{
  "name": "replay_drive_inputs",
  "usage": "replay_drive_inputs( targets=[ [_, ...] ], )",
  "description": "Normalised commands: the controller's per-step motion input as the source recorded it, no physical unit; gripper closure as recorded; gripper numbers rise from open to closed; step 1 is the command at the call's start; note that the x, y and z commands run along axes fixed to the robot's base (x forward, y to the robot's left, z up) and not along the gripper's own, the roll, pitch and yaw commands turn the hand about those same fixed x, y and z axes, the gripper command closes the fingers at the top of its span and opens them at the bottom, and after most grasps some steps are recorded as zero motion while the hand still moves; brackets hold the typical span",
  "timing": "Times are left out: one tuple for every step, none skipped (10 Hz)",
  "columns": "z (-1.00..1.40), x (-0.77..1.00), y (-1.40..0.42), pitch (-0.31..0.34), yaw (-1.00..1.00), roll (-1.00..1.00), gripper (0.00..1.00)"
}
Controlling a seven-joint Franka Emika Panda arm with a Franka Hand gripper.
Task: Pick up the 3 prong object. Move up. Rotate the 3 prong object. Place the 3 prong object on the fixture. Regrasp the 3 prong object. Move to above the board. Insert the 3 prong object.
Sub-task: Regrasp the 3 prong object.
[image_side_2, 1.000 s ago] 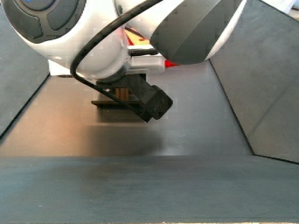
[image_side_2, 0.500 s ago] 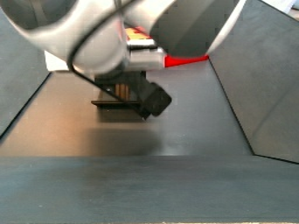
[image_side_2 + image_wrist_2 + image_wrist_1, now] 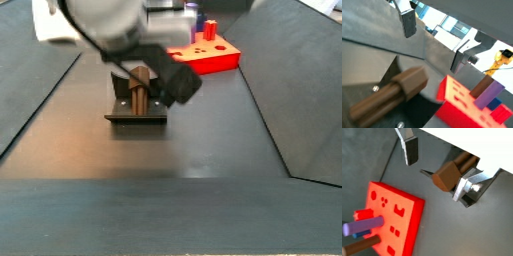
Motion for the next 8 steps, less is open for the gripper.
replay_drive_inputs(
  targets=[
    [0.47,-0.03,0.00,0.091,-0.02,0.04,0.00],
    [0.28,-0.03,0.01,0.085,-0.03,0.04,0.00],
    [0.94,-0.10,-0.82,0.049,0.00,1.00,0.00],
    [0.78,-0.09,-0.79,0.046,0.00,1.00,0.00],
    [0.71,-0.09,-0.71,0.039,0.00,1.00,0.00],
    [0.41,-0.11,-0.46,0.024,0.00,1.00,0.00],
    [0.27,-0.10,-0.35,0.021,0.00,1.00,0.00],
    [0.02,-0.06,-0.13,0.017,0.00,1.00,0.00]
  ],
)
